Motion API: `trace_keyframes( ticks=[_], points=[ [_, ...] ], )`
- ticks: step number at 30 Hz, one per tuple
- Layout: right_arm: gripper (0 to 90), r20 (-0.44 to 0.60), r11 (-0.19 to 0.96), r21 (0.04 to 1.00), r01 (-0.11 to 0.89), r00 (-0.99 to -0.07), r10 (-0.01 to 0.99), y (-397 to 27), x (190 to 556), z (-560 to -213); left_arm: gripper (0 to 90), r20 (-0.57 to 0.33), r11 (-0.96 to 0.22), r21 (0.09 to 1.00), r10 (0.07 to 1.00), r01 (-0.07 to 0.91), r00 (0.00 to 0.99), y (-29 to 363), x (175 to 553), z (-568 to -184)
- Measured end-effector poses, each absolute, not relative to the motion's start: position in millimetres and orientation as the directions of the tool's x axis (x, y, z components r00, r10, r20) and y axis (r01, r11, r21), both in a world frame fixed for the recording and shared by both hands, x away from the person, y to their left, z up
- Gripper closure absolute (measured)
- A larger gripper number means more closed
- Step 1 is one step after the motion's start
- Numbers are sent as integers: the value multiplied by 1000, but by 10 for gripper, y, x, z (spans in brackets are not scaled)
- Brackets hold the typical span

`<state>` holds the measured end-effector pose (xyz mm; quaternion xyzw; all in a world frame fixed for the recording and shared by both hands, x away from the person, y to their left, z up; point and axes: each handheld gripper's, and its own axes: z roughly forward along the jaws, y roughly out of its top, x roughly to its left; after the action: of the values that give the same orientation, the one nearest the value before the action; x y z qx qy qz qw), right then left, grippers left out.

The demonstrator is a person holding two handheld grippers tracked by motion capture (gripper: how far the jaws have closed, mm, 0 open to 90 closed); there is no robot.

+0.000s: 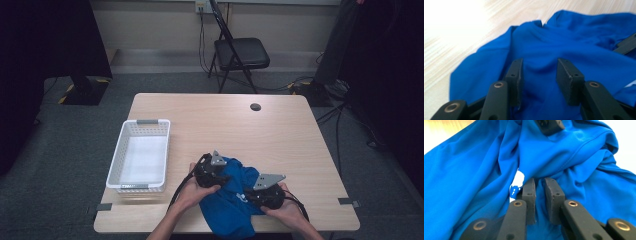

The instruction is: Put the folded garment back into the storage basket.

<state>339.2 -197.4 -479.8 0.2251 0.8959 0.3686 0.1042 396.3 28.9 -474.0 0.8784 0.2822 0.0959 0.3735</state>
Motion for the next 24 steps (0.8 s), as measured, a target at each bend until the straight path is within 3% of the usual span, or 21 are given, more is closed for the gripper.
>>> trace_keyframes(
  ticks=[11,17,20,24],
  points=[
    [703,16,627,706,328,-893,449,-2039,3370,-4733,572,-50,-659,618,510,428,859,238,3851,-4727],
    [671,38,536,749,389,-833,552,-2167,3484,-4675,571,-59,-676,607,485,417,873,249,3808,-4716],
    [624,42,524,738,425,-804,593,-2166,3547,-4742,571,-60,-677,607,485,417,873,249,3810,-4715],
    [475,8,520,726,451,-761,649,-2135,3588,-4808,571,-60,-677,607,482,415,874,253,3811,-4716]
  ],
)
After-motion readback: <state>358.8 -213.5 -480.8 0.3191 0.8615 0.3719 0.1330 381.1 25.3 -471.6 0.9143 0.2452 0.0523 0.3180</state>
